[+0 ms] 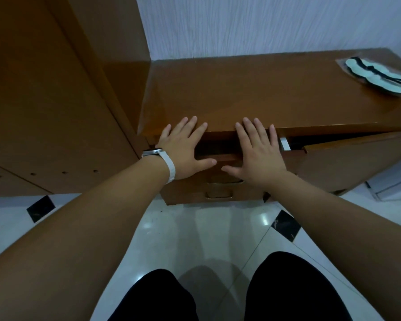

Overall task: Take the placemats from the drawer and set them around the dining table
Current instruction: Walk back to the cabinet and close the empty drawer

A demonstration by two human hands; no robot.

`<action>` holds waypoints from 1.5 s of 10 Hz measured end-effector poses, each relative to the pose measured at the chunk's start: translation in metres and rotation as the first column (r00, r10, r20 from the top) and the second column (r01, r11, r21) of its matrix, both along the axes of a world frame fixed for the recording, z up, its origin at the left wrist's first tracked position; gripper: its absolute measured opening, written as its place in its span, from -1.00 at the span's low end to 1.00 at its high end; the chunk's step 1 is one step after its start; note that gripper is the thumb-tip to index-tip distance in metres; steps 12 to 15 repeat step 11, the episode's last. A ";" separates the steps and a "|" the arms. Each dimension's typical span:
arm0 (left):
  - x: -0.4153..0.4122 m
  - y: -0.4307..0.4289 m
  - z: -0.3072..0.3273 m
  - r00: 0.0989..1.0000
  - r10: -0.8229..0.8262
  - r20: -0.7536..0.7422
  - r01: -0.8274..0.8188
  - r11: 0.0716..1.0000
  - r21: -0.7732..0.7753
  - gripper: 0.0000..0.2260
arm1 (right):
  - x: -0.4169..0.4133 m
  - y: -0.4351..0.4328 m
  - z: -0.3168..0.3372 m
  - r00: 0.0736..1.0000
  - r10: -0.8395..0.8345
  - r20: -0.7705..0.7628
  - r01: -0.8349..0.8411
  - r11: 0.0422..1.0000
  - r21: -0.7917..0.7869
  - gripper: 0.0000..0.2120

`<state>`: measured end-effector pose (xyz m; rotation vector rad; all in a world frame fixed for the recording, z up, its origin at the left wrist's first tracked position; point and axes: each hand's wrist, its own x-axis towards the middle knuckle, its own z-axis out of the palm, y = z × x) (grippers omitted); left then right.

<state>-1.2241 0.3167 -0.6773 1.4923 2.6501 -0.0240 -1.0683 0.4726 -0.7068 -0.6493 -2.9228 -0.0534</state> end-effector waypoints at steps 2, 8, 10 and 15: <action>0.002 -0.001 -0.006 0.998 -0.013 -0.060 0.016 0.999 0.044 -0.16 | -0.019 0.008 0.000 1.000 -0.022 -0.017 0.023 0.998 0.050 -0.02; 0.008 0.010 0.008 0.997 0.074 -0.018 -0.074 0.997 0.000 -0.24 | -0.034 0.002 -0.002 0.993 -0.116 -0.022 0.117 0.991 0.062 -0.19; 0.015 0.004 0.014 0.999 0.025 -0.027 -0.024 0.998 0.064 -0.37 | -0.024 0.003 0.018 0.999 -0.044 0.021 0.045 0.998 -0.033 -0.27; 0.025 -0.012 0.018 1.000 0.008 -0.027 -0.005 0.997 0.080 -0.41 | -0.012 0.005 0.035 1.000 0.010 0.029 -0.007 0.997 -0.078 -0.38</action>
